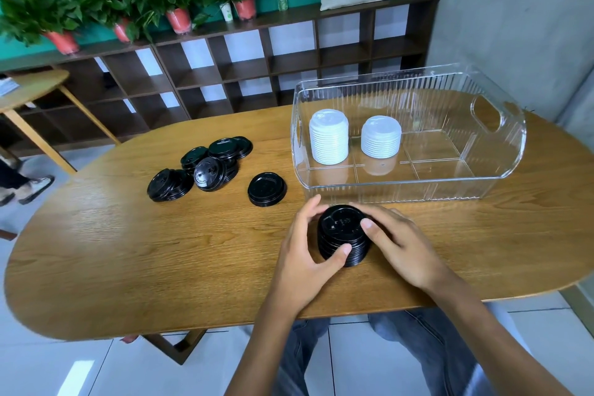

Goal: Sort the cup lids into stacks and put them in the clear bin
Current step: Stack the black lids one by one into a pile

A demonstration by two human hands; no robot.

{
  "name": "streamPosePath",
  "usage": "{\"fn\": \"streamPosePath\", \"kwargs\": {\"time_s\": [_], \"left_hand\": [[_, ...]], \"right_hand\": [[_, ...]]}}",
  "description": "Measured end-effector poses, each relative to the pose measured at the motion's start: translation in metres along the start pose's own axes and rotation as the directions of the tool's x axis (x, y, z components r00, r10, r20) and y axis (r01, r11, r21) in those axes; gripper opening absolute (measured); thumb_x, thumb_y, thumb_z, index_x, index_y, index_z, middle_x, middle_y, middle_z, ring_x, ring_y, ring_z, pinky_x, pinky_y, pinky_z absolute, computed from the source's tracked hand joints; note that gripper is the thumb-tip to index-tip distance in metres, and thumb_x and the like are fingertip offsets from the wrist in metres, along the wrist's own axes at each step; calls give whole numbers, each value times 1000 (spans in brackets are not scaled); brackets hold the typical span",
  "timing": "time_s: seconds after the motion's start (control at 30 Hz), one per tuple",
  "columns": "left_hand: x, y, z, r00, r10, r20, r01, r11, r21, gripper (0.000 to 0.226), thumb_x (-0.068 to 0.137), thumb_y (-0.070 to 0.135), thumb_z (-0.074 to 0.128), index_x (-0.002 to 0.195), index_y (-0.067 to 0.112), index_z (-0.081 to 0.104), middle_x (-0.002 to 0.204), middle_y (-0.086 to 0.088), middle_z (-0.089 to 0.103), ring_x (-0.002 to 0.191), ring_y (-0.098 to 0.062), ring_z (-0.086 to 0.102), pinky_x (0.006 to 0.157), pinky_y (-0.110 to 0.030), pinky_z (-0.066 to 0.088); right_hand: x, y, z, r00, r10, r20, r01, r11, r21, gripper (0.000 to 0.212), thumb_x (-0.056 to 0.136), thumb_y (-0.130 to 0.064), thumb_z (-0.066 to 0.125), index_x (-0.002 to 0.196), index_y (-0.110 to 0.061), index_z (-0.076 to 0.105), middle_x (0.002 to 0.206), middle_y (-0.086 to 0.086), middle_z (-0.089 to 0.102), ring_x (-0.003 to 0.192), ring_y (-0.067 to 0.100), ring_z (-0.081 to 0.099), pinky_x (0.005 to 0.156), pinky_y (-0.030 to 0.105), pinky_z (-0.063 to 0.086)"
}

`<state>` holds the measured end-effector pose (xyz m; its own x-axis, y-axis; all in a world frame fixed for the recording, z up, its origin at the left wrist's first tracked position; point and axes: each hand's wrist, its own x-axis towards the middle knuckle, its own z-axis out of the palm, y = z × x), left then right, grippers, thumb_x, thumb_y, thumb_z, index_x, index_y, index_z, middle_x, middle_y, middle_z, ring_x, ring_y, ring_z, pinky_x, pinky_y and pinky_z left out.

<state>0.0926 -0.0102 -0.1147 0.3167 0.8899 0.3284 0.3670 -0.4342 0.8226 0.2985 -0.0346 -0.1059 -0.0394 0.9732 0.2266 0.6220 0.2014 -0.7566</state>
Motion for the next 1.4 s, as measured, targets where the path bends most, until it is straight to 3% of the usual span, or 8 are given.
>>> {"fn": "streamPosePath", "kwargs": {"time_s": [0.47,0.6,0.77,0.83,0.9,0.97,1.1,1.4], "left_hand": [[0,3,0,999,36,35,-39,994,101,70,88,43,68,150,38,38,141,27,45,136,5,42,106,-4,27],[-1,3,-1,997,47,63,-53,994,97,61,93,44,61,150,39,38,144,26,44,139,-1,42,110,-9,29],[12,-12,-19,979,7,-204,3,999,48,46,96,34,58,140,38,48,138,14,57,127,-3,54,108,-21,41],[27,-28,-36,943,-69,-327,122,981,147,48,94,25,63,140,28,51,137,8,55,120,4,53,105,-29,44],[48,-42,-52,897,-190,-399,292,932,212,55,93,23,69,144,20,48,142,-2,48,129,-11,52,109,-42,43],[71,-50,-59,875,-274,-400,407,863,299,68,93,35,72,150,17,40,150,-10,43,139,-29,46,116,-53,34],[96,-58,-55,901,-284,-328,416,779,469,80,91,59,65,153,20,34,152,-9,49,143,-31,44,118,-56,27],[76,-58,-55,893,-205,-402,346,882,319,69,94,54,64,150,23,38,145,-5,58,138,-26,51,117,-54,33]], "right_hand": [[-1,1,0,1000,-3,22,4,998,-56,40,102,-55,35,139,-48,47,137,-32,54,130,-1,45,112,48,33],[-1,1,0,1000,1,26,1,998,-55,42,102,-60,32,140,-48,46,136,-33,53,130,-1,45,111,48,33],[-3,1,-1,999,39,19,-39,999,-20,57,94,-70,25,144,-47,42,136,-31,53,130,-7,41,114,45,31],[-3,1,-1,998,61,18,-61,998,-6,58,92,-72,24,144,-50,40,130,-35,52,127,-16,38,115,42,30],[-3,1,-2,998,56,21,-55,998,-21,60,92,-72,25,145,-48,40,130,-35,51,127,-17,37,115,42,30],[-3,1,-2,999,37,29,-36,998,-45,61,93,-72,25,145,-45,42,136,-29,53,130,-10,39,114,43,30],[-3,2,-2,999,26,36,-24,998,-58,60,93,-71,26,144,-44,43,138,-28,53,130,-7,41,113,43,31],[-4,1,-2,1000,-2,27,3,999,-51,61,91,-75,28,142,-46,44,136,-31,53,128,-7,44,112,44,33]]}}
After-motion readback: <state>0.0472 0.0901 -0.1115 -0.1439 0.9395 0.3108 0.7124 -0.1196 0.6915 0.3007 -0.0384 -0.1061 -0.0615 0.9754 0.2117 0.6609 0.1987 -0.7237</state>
